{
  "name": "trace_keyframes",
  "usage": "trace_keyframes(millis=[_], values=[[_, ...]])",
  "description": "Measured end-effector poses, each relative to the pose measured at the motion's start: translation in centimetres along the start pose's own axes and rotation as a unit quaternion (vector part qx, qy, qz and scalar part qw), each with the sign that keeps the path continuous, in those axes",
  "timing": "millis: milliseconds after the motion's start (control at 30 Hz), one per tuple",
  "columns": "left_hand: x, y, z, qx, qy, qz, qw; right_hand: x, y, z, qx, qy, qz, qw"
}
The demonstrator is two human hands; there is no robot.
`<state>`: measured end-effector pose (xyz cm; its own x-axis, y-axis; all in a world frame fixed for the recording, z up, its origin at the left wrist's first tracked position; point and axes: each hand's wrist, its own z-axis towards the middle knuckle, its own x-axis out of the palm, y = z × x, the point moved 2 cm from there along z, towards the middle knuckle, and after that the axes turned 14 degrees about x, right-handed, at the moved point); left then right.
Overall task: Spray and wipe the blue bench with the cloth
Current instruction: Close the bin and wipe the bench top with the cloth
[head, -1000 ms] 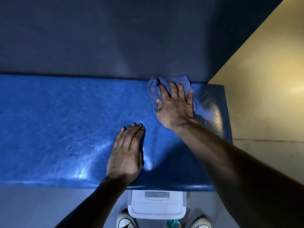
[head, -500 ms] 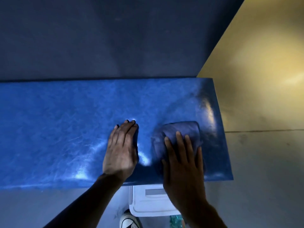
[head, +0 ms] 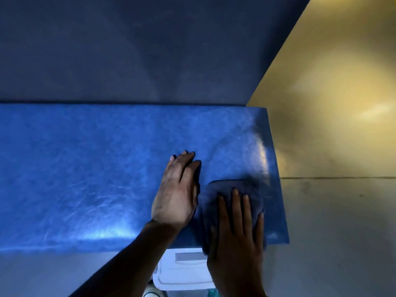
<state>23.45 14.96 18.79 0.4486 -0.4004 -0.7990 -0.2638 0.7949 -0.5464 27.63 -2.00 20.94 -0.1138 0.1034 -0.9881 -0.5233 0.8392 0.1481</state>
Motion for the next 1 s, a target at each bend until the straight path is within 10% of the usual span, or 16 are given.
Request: trace_keyframes(millis=[533, 1000], values=[[0.2, 0.0, 0.3, 0.010, 0.007, 0.022, 1.000, -1.2, 3.6, 22.9, -0.018, 0.133, -0.011, 0.991], [0.1, -0.1, 0.2, -0.001, 0.013, 0.035, 0.999, -0.8, -1.8, 9.5, -0.009, 0.052, 0.010, 0.999]])
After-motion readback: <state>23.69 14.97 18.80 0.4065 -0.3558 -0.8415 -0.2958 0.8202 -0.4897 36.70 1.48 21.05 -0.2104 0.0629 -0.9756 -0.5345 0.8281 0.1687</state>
